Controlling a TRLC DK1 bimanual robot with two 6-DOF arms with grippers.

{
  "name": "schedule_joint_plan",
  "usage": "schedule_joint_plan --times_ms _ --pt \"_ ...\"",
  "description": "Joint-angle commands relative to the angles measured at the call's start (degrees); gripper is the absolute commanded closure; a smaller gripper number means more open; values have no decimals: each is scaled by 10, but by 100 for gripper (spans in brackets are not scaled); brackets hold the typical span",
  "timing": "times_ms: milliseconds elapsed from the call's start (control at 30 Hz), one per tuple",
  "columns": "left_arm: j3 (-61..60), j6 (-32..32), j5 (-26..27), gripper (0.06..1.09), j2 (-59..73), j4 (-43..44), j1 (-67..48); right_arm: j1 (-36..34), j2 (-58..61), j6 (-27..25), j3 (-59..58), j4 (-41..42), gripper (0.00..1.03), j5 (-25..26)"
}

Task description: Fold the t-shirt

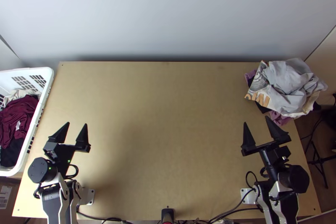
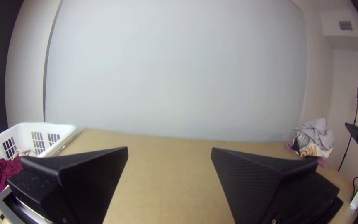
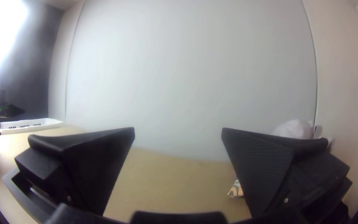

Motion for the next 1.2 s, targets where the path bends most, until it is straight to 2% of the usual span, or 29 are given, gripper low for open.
schedule_joint_plan --times_ms 0,167,333,433,1167 --pt "-18 41 -21 11 -2 -30 1 4 -4 2 -26 -55 5 0" --pt "-19 75 -27 11 1 -67 -10 3 -4 13 -26 -145 5 2" --pt "-19 95 -38 11 1 -72 -4 -5 -3 -7 -27 -162 5 50" --pt "-19 95 -44 11 1 -72 -2 -4 -3 -7 -27 -162 5 57" --pt "-19 96 -44 11 0 -72 -2 -4 -3 -6 -29 -177 5 57"
